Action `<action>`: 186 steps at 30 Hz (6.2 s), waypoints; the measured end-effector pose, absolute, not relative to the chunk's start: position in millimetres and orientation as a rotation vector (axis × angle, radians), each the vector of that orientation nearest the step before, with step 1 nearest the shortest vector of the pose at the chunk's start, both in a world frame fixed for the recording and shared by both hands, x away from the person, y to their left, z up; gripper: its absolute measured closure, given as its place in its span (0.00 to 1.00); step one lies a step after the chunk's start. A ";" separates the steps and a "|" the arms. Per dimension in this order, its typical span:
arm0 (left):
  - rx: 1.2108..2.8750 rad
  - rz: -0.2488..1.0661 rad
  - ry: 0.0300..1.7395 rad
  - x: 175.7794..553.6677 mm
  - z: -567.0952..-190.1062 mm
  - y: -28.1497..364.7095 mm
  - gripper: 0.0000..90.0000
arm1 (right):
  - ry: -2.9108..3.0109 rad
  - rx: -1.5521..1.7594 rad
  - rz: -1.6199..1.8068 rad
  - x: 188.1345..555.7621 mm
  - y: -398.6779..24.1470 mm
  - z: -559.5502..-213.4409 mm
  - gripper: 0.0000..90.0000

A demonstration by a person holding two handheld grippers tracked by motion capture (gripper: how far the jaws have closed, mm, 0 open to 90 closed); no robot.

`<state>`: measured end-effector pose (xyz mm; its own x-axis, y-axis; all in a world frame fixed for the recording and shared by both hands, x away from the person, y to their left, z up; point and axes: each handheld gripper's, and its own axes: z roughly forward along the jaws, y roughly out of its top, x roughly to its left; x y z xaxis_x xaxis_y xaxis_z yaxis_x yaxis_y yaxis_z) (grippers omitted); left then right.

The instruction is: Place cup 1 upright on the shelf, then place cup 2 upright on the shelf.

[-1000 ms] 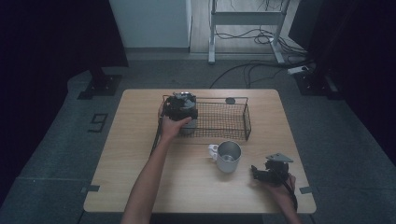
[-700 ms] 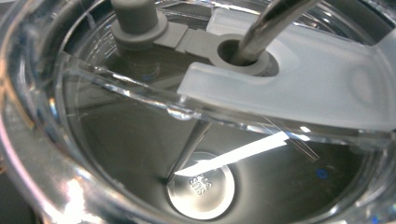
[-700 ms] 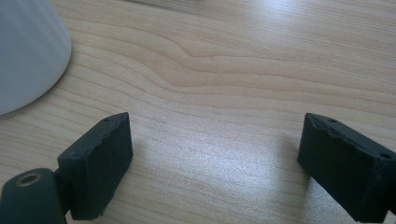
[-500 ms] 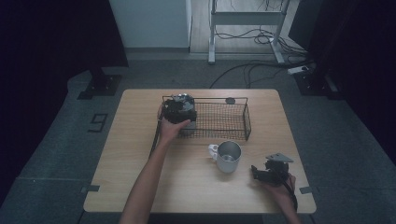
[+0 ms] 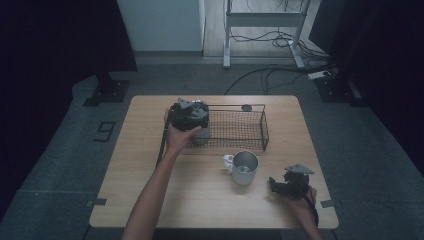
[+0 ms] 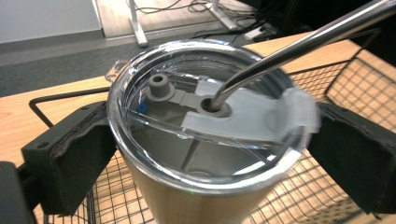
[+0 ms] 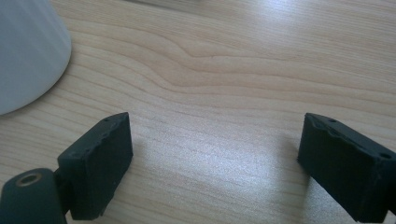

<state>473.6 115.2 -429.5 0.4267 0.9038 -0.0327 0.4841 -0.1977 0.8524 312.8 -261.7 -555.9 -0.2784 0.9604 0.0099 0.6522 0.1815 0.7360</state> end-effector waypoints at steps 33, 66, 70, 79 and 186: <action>1.840 0.569 1.099 376.9 -444.2 156.6 0.08 | 2.001 1.515 0.887 312.7 -261.6 -555.7 0.11; 1.994 0.505 1.170 308.7 -527.4 197.6 0.12 | 2.000 1.515 0.889 312.5 -261.6 -555.7 0.12; 1.984 0.502 1.191 304.5 -532.4 202.3 0.14 | 2.000 1.515 0.889 312.6 -261.6 -555.7 0.12; 1.957 0.535 1.206 301.1 -530.2 207.8 0.14 | 2.000 1.515 0.889 312.6 -261.6 -555.7 0.12; 2.034 0.514 1.153 320.3 -538.4 191.0 0.16 | 2.092 1.252 1.116 332.6 -143.6 -500.1 0.00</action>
